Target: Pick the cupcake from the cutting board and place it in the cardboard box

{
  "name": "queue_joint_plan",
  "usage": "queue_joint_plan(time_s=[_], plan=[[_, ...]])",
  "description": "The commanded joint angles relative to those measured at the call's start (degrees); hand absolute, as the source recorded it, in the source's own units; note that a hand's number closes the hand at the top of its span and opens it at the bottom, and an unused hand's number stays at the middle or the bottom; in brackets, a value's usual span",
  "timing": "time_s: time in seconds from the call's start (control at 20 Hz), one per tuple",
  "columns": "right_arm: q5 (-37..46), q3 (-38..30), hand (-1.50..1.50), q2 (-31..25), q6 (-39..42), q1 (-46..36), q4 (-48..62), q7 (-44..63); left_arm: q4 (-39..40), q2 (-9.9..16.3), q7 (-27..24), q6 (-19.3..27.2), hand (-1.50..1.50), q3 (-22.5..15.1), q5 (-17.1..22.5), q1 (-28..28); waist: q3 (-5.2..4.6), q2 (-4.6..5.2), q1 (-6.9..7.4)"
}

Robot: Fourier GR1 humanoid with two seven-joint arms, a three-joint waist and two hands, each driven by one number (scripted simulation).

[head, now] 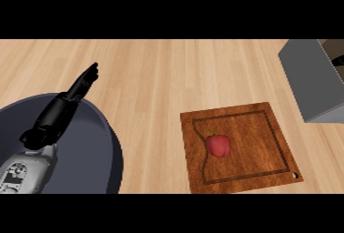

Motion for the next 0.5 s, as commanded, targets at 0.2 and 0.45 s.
queue_joint_plan(time_s=[0.2, 0.45], plan=[[-17.1, -18.3, -1.5, 0.8, -21.4, 0.6, -8.6, -10.7, 1.1, 0.0, 0.7, 0.1, 0.0, 0.9, 0.3, 1.0, 0.14, 0.23, -1.34], [-24.6, -26.5, -1.5, 0.6, -26.3, 5.2, -9.7, -15.8, -0.2, 1.0, -0.2, -1.6, 0.0, 1.1, 0.6, 2.8, -0.14, 0.2, -0.35]])
